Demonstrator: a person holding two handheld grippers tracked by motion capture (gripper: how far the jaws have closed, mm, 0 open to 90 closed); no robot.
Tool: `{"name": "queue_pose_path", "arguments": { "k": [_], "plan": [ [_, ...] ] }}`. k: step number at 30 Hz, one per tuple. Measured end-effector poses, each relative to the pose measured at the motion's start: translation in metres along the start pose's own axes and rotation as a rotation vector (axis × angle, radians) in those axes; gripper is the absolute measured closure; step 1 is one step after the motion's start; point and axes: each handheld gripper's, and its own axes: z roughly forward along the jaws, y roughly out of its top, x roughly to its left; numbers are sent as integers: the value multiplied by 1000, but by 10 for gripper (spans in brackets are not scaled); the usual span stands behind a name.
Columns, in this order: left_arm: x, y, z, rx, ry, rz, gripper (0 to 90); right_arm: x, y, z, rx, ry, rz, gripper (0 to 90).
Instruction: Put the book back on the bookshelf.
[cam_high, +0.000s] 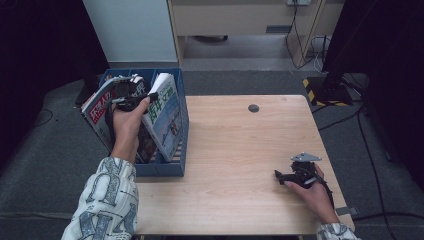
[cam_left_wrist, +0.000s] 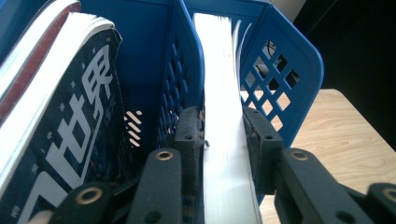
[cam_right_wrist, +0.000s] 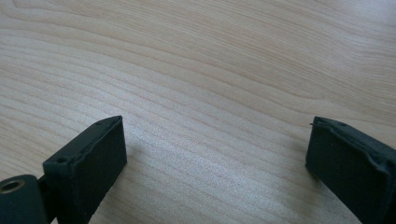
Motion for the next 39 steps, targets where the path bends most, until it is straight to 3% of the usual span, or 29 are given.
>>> {"name": "queue_pose_path", "arguments": {
  "k": [5,7,13,20,39],
  "plan": [
    [-2,-1,0,2,1,25,653,0,0,0,0,0,0,54],
    [-2,-2,2,-1,8,25,568,0,0,0,0,0,0,54],
    [0,-3,1,-15,12,38,490,0,0,0,0,1,-1,54],
    [1,-5,-2,-23,-8,67,336,0,0,0,0,1,-1,54],
    [4,-14,-12,-44,-84,127,224,0,0,0,0,1,-1,53]
  ]
}}
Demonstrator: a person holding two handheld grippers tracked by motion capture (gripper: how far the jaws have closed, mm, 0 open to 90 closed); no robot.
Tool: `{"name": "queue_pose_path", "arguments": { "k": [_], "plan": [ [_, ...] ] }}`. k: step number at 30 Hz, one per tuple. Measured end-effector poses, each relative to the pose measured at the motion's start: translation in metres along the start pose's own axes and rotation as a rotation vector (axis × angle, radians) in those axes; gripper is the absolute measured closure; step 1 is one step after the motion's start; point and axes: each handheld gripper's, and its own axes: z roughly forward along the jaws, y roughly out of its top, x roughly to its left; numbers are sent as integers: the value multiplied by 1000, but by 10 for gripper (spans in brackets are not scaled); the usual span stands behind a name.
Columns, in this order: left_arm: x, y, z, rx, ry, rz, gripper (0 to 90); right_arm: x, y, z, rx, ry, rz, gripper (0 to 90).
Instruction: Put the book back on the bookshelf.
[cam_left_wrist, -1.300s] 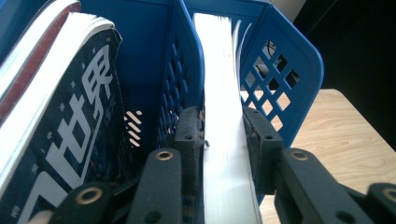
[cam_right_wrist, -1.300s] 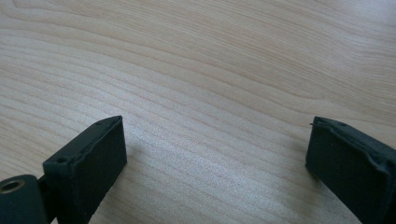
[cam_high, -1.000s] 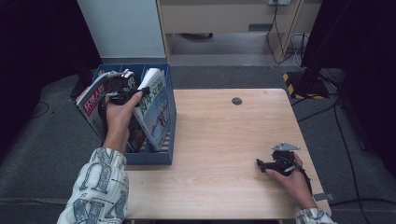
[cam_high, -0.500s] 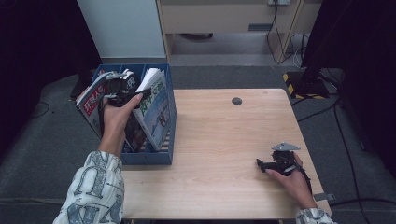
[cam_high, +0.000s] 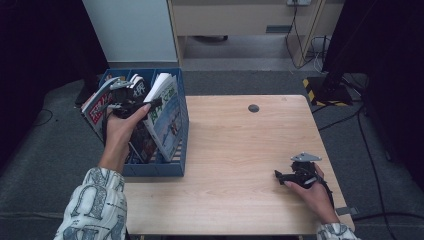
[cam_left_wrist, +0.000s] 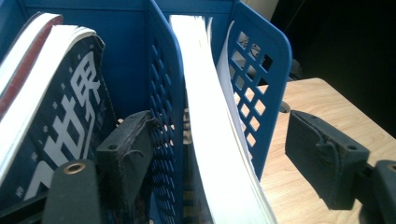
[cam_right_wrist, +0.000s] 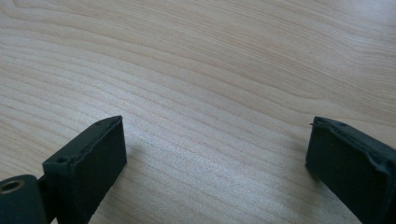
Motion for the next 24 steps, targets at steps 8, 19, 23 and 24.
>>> {"name": "queue_pose_path", "arguments": {
  "k": [8,19,23,24],
  "plan": [
    [0,-4,-1,-1,-20,10,191,0,0,0,0,0,0,53],
    [-1,-9,-6,-2,-41,27,158,0,0,0,2,1,0,52],
    [-1,-10,-6,5,-47,29,150,0,0,0,4,5,1,51],
    [-1,-10,-6,5,-47,29,149,0,0,0,4,5,1,51]
  ]
}}
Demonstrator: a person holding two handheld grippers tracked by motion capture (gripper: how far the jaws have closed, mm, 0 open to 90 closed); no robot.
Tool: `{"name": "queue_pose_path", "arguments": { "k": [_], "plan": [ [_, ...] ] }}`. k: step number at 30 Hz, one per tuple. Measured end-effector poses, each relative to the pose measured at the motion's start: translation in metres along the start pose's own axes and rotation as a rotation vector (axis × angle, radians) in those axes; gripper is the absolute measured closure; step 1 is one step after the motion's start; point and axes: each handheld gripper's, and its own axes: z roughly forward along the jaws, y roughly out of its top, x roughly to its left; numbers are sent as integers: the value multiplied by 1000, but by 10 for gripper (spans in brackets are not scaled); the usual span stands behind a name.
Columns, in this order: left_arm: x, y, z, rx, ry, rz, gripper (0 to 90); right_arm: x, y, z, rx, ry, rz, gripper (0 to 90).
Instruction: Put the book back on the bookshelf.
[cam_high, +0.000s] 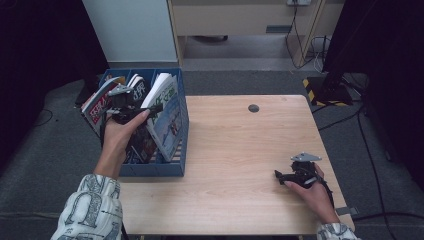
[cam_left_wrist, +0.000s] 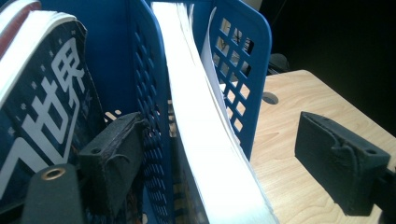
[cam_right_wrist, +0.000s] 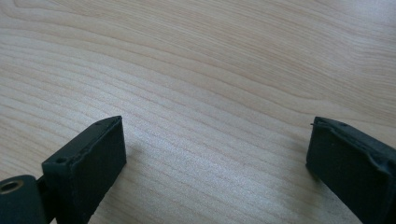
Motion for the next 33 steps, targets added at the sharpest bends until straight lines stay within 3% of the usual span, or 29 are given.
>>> {"name": "queue_pose_path", "arguments": {
  "k": [12,15,33],
  "plan": [
    [0,-2,-4,-11,-27,15,116,0,0,0,-2,-2,-2,50],
    [-2,-4,-5,-2,-26,44,103,-1,0,0,-2,-1,-4,50],
    [-8,-21,-16,-33,-23,62,121,-1,0,0,-1,-2,-5,50]
  ]
}}
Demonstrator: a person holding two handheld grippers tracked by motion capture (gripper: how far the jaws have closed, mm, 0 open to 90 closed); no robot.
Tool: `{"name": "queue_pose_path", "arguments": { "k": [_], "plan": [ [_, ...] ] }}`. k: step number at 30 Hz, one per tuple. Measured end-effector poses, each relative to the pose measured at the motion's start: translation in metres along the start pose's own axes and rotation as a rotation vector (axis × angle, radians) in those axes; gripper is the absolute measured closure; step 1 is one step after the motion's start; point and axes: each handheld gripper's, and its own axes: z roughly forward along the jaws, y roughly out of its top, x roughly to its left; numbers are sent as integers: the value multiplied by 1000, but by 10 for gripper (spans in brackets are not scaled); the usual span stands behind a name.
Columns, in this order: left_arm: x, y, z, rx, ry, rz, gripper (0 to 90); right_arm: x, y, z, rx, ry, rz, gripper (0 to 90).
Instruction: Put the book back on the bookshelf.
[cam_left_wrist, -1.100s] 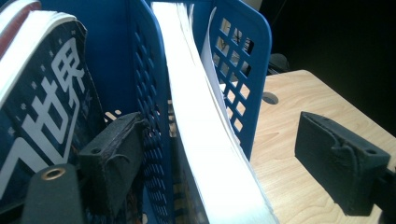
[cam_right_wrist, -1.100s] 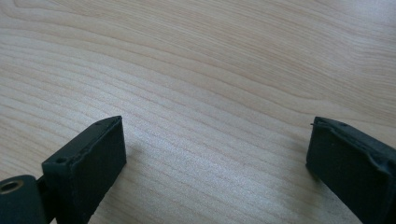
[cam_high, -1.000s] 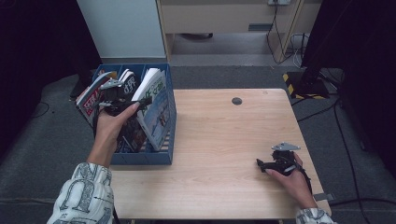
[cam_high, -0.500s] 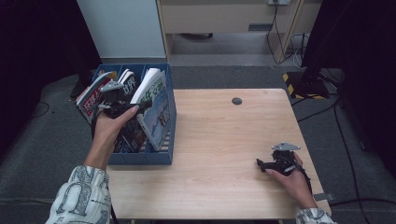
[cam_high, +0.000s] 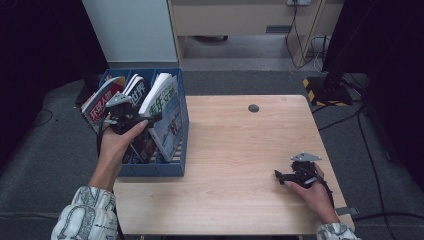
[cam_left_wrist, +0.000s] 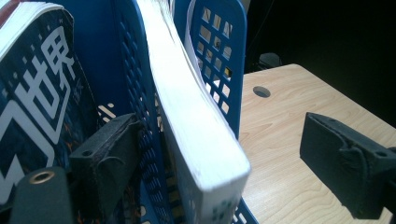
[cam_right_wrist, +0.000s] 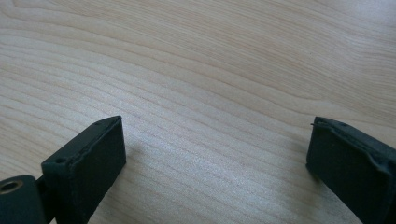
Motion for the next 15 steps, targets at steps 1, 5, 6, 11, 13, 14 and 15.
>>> {"name": "queue_pose_path", "arguments": {
  "k": [1,5,6,11,13,14,15],
  "plan": [
    [-1,-1,-1,-1,-3,5,123,0,0,0,0,0,-1,50],
    [-2,-4,-3,-5,-6,15,132,0,0,0,0,0,-1,50],
    [-3,-5,-4,-6,-15,17,132,0,0,0,0,0,-1,50],
    [-6,-10,-2,-1,-27,8,126,0,0,0,0,0,-1,50],
    [-6,-11,-2,1,-27,6,121,0,0,0,-1,0,-1,50],
    [-7,-13,-1,6,-26,3,119,0,0,0,0,0,0,50],
    [-7,-13,-1,6,-26,3,117,0,0,0,0,0,0,50]
  ]
}}
